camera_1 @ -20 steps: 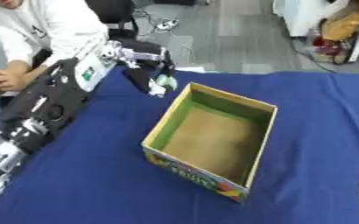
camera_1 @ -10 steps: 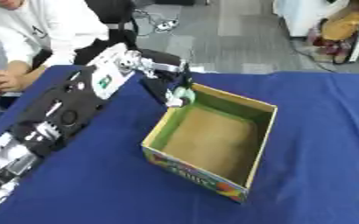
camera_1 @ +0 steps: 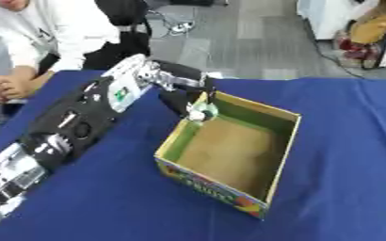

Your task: Pick up objects on the table and place them in the box.

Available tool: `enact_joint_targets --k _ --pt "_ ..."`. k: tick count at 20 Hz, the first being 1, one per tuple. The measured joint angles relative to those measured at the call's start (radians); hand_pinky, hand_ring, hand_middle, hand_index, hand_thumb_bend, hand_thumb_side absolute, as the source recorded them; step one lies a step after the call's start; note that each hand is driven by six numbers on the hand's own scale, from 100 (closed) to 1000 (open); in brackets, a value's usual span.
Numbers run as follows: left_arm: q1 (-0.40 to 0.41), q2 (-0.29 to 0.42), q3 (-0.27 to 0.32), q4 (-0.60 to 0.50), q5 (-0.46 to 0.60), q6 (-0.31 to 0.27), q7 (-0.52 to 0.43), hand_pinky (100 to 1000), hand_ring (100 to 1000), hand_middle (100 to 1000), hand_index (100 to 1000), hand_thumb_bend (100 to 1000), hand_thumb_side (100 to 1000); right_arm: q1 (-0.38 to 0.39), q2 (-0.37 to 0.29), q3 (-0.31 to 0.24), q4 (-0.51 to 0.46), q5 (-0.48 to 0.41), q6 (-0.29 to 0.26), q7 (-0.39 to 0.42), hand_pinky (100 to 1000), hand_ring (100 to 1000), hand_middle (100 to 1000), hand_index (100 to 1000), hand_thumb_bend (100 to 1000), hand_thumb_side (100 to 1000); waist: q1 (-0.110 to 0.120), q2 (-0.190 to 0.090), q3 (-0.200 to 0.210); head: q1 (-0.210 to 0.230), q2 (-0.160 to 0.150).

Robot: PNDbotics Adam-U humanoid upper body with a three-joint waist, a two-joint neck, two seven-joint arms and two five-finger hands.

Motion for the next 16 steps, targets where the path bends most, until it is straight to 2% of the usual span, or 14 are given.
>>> enact_joint_targets --k 2,3,4,5,7,8,9,10,11,12,13,14,16 --pt "0.008 0.004 0.010 -0.007 -0.002 -0.009 0.009 1000 1000 1000 1000 722 802 0.000 0.000 0.000 0.000 0.001 0.000 0.000 171 310 430 515 100 835 0.000 0.000 0.004 0.000 -0.017" --pt "0.011 0.009 0.018 -0.014 0.001 -0.011 0.011 1000 1000 1000 1000 668 800 0.000 0.000 0.000 0.000 0.001 0.000 0.000 171 310 430 515 100 836 0.000 0.000 0.005 -0.001 -0.031" --pt "0.016 0.014 0.028 -0.024 0.007 -0.013 0.013 1000 1000 1000 1000 672 801 0.000 0.000 0.000 0.000 0.001 0.000 0.000 171 310 430 515 100 836 0.000 0.000 0.006 -0.002 -0.048" --pt "0.025 0.021 0.040 -0.039 0.014 -0.016 0.016 1000 1000 1000 1000 594 797 0.000 0.000 0.000 0.000 0.001 0.000 0.000 170 309 430 515 100 836 0.000 0.000 0.008 -0.005 -0.066" --pt "0.056 0.042 0.069 -0.085 0.024 -0.023 0.023 1000 1000 1000 1000 548 786 0.000 0.000 -0.001 0.001 0.002 0.000 0.000 171 310 430 515 100 836 0.000 0.000 0.011 -0.009 -0.098" --pt "0.077 0.056 0.084 -0.115 0.028 -0.027 0.027 1000 1000 1000 1000 568 793 0.000 0.000 -0.001 0.002 0.002 0.000 0.000 170 309 430 515 100 836 0.000 0.000 0.011 -0.010 -0.110" --pt "0.100 0.070 0.097 -0.146 0.032 -0.031 0.031 1000 1000 1000 1000 472 764 0.000 0.000 -0.001 0.003 0.003 0.000 0.000 171 310 430 515 100 835 0.000 0.000 0.014 -0.010 -0.119" --pt "0.125 0.084 0.113 -0.183 0.036 -0.037 0.037 1000 1000 1000 1000 461 763 0.000 0.000 -0.003 0.004 0.005 0.000 0.000 171 310 430 515 100 836 0.000 0.000 0.017 -0.010 -0.126" --pt "0.156 0.099 0.130 -0.222 0.040 -0.044 0.044 1000 980 986 985 408 749 0.000 0.000 -0.003 0.006 0.006 0.000 -0.001 171 311 430 515 100 835 0.000 0.000 0.022 -0.011 -0.131" --pt "0.191 0.114 0.149 -0.269 0.043 -0.055 0.055 1000 995 996 994 442 757 0.000 -0.001 -0.003 0.006 0.007 0.000 -0.001 171 310 430 515 100 836 -0.001 0.000 0.026 -0.015 -0.136" --pt "0.228 0.130 0.165 -0.315 0.045 -0.066 0.066 974 926 947 958 282 750 0.000 -0.001 -0.003 0.006 0.007 0.000 -0.002 171 311 431 515 100 835 -0.001 0.000 0.031 -0.018 -0.137" --pt "0.265 0.141 0.187 -0.363 0.050 -0.076 0.087 946 909 936 953 243 756 0.000 -0.001 -0.004 0.006 0.008 0.001 -0.002 171 311 432 515 100 835 -0.003 0.000 0.036 -0.022 -0.137" --pt "0.363 0.145 0.231 -0.463 0.072 -0.060 0.176 882 866 897 925 232 744 0.001 -0.001 -0.004 0.007 0.010 0.000 -0.005 171 311 431 515 100 835 -0.004 0.000 0.054 -0.030 -0.136"
